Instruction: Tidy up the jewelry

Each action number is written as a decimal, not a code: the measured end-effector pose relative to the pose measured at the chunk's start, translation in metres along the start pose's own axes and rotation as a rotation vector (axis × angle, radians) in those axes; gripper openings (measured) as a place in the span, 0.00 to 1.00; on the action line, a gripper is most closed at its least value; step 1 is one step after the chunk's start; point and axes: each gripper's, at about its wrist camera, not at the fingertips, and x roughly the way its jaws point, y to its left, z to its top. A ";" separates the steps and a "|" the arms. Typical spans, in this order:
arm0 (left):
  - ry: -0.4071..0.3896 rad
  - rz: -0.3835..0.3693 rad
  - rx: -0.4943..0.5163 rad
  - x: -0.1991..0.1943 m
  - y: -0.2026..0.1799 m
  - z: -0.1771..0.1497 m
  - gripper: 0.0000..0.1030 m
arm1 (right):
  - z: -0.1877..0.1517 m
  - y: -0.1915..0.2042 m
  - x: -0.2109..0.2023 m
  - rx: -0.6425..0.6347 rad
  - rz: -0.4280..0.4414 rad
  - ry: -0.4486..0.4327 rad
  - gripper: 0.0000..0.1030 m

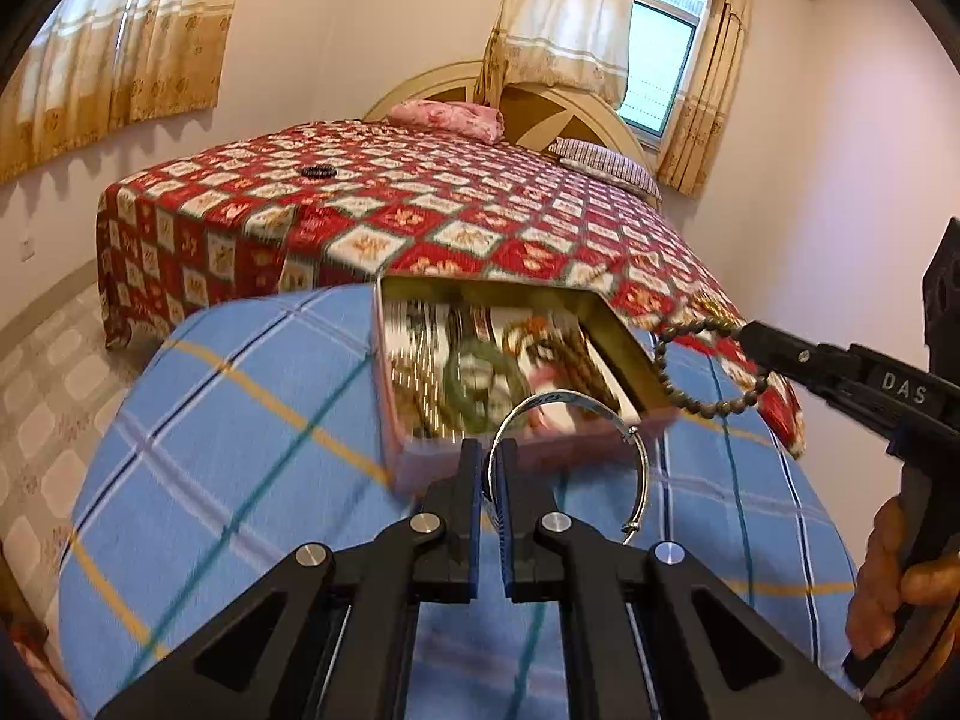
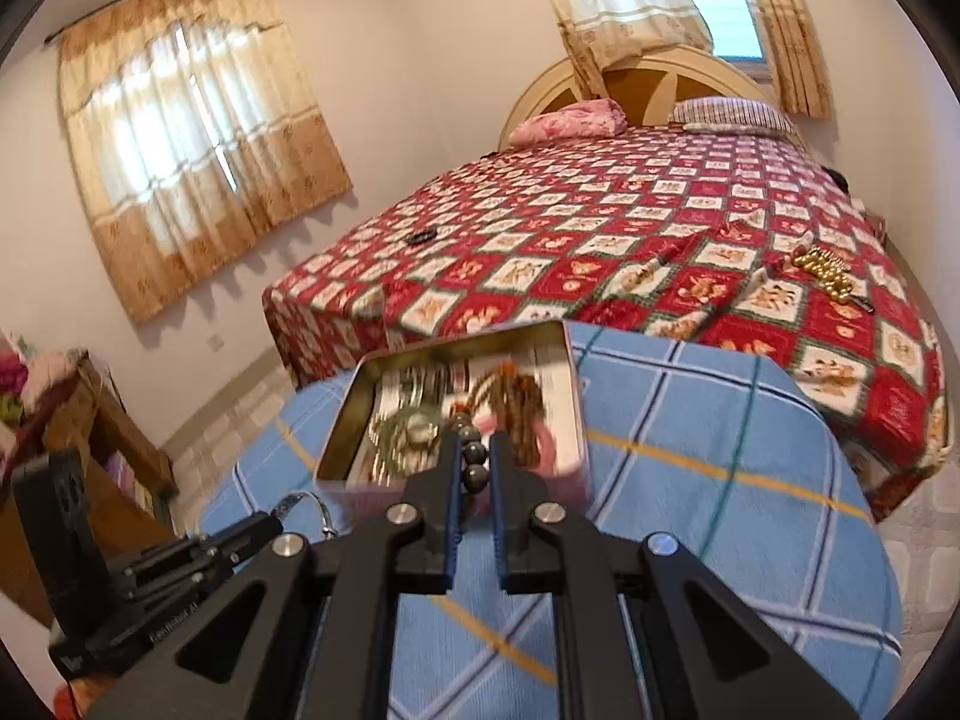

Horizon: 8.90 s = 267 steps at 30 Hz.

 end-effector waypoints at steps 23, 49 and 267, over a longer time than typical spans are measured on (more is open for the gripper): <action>0.018 0.134 0.115 0.087 -0.012 0.023 0.04 | -0.009 -0.028 0.091 0.092 -0.048 0.099 0.14; -0.028 0.168 0.046 -0.009 -0.013 -0.017 0.61 | -0.044 -0.028 0.004 0.107 -0.055 0.065 0.40; 0.072 0.093 0.012 0.143 -0.026 0.056 0.02 | 0.032 -0.016 0.146 -0.141 -0.178 0.057 0.22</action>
